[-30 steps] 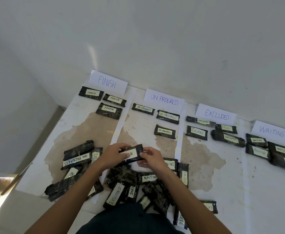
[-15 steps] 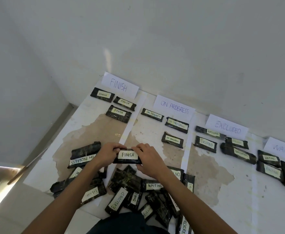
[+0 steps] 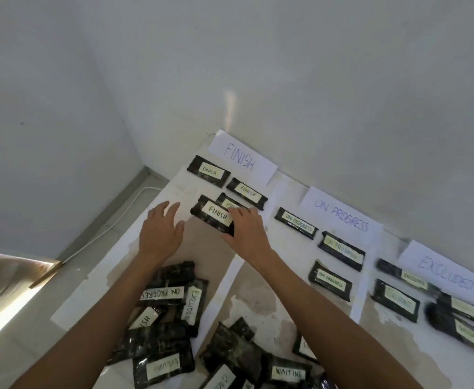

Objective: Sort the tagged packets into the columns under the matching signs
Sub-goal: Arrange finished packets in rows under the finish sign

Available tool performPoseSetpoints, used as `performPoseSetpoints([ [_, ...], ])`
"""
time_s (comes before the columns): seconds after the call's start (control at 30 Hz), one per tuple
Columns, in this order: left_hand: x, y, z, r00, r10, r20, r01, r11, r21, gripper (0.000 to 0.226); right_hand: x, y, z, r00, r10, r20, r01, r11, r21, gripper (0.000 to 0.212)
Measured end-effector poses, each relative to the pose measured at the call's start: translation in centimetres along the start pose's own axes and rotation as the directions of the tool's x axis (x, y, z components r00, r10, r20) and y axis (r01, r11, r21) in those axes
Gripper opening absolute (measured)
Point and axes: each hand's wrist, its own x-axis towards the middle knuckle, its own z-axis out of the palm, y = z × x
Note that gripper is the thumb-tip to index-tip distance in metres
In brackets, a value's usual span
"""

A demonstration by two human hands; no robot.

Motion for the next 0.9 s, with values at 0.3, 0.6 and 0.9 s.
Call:
performPoseSetpoints([
  [0.3, 1.9, -4.3, 3.0, 0.984, -0.136, 0.115, 0.109, 0.970, 0.215, 0.065, 9.8, -3.3, 5.1, 0.999, 0.003, 0.033, -0.003, 1.000, 0.002, 0.053],
  [0.6, 2.9, -4.6, 3.7, 0.984, -0.157, 0.089, 0.137, 0.970, 0.202, 0.065, 11.3, -2.6, 7.1, 1.000, 0.007, -0.014, -0.006, 0.999, 0.034, 0.053],
  [0.9, 0.4, -6.7, 3.4, 0.994, -0.009, 0.112, -0.001, 0.996, 0.094, 0.054, 8.3, -3.2, 5.6, 0.969, -0.245, 0.036, 0.243, 0.968, 0.066, 0.043],
])
